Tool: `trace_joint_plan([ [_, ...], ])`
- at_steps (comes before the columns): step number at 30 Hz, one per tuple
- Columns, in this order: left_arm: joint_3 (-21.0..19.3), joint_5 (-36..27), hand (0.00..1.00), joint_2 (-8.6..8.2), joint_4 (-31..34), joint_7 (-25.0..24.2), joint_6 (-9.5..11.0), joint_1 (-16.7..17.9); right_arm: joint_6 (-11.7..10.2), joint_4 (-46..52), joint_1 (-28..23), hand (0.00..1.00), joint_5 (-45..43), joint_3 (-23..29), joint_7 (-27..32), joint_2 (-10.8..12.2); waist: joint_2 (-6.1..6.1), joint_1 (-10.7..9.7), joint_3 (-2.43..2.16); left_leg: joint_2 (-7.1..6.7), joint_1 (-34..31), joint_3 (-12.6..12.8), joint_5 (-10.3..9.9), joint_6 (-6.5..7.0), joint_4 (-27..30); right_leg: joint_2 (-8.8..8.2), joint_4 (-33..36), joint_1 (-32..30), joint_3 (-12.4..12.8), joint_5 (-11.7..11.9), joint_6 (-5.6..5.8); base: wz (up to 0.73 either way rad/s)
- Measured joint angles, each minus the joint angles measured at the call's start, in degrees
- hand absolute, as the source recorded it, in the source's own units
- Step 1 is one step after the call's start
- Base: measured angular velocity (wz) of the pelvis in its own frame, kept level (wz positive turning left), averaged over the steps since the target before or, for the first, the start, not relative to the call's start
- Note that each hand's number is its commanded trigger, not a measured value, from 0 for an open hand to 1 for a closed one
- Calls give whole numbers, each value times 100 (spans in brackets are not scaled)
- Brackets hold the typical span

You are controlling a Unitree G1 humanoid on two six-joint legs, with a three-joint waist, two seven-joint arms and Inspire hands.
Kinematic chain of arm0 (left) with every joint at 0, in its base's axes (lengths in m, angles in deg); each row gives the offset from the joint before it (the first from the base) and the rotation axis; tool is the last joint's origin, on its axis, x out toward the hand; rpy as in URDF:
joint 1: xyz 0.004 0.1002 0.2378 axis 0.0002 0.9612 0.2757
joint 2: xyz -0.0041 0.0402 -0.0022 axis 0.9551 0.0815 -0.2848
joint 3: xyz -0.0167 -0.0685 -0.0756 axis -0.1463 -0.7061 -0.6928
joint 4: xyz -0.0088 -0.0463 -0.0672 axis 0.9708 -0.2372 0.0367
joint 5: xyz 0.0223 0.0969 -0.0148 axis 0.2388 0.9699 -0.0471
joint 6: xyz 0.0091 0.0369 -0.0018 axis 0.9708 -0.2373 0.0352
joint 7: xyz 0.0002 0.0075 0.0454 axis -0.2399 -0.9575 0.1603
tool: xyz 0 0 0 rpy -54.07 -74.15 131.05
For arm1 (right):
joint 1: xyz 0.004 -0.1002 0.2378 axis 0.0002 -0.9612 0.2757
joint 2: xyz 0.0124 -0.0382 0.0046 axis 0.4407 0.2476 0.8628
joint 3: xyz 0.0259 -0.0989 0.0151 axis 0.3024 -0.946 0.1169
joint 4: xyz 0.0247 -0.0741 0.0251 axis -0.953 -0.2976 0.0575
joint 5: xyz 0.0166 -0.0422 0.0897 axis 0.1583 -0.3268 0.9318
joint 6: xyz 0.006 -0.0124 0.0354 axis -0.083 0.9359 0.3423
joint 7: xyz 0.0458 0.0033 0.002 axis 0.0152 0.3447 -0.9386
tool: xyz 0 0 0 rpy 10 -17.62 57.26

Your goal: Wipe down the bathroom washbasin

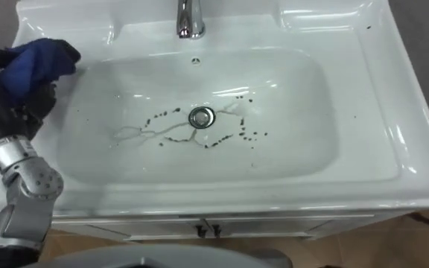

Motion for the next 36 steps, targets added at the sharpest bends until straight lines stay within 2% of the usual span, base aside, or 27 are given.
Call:
trace_joint_plan([
  [5,62,-1,100,0,40,-15,19,-11,-54,-6,-52,0,0,-86,31,5,27,-45,2,9,76,4,0,0,-34,10,-2,34,29,0,0,-6],
  [13,145,-1,100,1,228,-193,30,-14,-59,-121,-26,0,-14,-195,-103,21,-28,-64,8,3,96,5,0,0,-38,10,-1,28,108,0,0,-2],
  [18,218,14,100,33,259,-265,39,-27,-77,-130,18,0,-37,-190,-264,20,-35,-132,11,16,92,126,0,0,-35,23,-4,-23,143,-1,-1,-2],
  [22,435,206,100,63,276,-462,40,-27,-94,-179,27,0,-69,-187,-371,25,-38,-158,12,10,86,146,0,0,-37,19,-1,-49,153,0,0,0],
  [28,497,833,100,70,274,-847,29,-27,-91,-198,-3,0,-75,-189,-524,38,-58,-149,16,9,73,147,0,0,-36,22,4,-76,169,1,2,0],
  [30,551,996,100,90,232,-989,15,-25,-84,-197,-6,0,-78,-189,-592,34,-55,-143,14,10,69,150,0,0,-37,23,11,-78,169,1,2,0],
  [34,784,1122,100,96,-245,-1324,-65,-23,-51,-122,3,0,-280,-183,-630,34,-22,-140,-8,11,64,162,0,0,-40,22,25,-80,163,3,2,-2],
  [36,894,1122,100,98,-519,-1492,-203,-20,-51,-102,30,0,-326,-177,-598,27,-13,-147,-17,15,59,214,0,0,-39,21,26,-93,166,3,2,-8],
])
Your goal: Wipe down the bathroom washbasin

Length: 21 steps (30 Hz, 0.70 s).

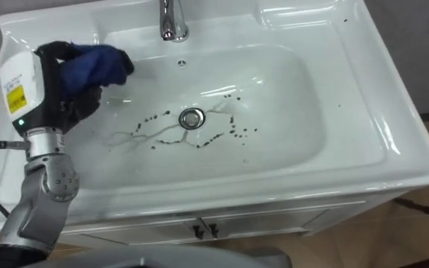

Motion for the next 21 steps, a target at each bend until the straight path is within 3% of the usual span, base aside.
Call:
trace_joint_plan([
  [5,82,-2,100,2,-489,-336,-199,10,9,8,44,0,2,-8,100,-32,-3,15,-4,14,-9,72,0,0,-11,8,49,-17,76,1,0,-7],
  [13,106,4,100,158,-489,-544,-234,120,4,-15,105,0,16,-11,180,-29,33,0,-6,11,22,111,-1,0,-31,1,70,13,60,2,2,-1],
  [21,101,619,100,197,-321,-981,-528,112,205,27,120,0,10,0,266,-47,128,29,-22,11,-105,196,0,1,8,4,85,-196,117,2,3,1],
])
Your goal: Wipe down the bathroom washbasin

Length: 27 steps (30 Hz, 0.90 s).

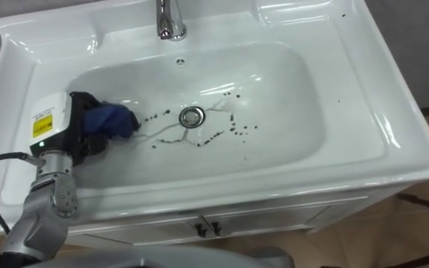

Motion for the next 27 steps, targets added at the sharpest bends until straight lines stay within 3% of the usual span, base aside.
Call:
trace_joint_plan([
  [6,0,406,100,42,304,-319,-312,-58,50,29,-13,0,-10,-8,26,0,30,-7,4,1,-60,39,1,1,7,25,13,-70,21,10,7,-2],
  [13,180,538,100,32,322,-828,-640,-93,170,176,-13,0,-136,-16,60,-9,70,-31,56,5,-68,116,1,0,-31,13,6,-37,30,13,11,-5],
  [20,616,566,100,30,303,-1373,-755,-119,174,230,37,0,-86,-12,193,0,48,-93,76,9,-45,98,1,1,-31,-2,-10,27,-13,13,12,3],
  [27,636,557,100,19,192,-1684,-823,-269,236,463,43,0,-187,122,263,1,45,-243,78,3,-56,131,1,1,-20,-21,-19,10,-90,9,15,3],
])
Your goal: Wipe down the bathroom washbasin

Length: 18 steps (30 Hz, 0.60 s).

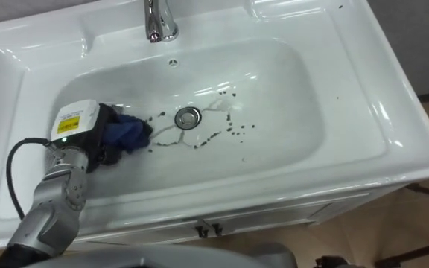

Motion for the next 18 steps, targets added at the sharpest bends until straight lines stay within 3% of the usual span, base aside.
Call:
trace_joint_plan([
  [10,6,5,100,-40,-108,-443,-98,-199,65,44,1,0,15,205,-21,1,-31,-97,-20,-14,8,70,0,0,26,-20,-64,25,4,-2,8,1],
  [18,80,-223,100,-65,-333,-590,-39,-377,50,-68,-19,0,42,202,-60,2,-35,-110,-18,-14,93,68,0,0,11,-18,-69,151,4,-2,8,0],
])
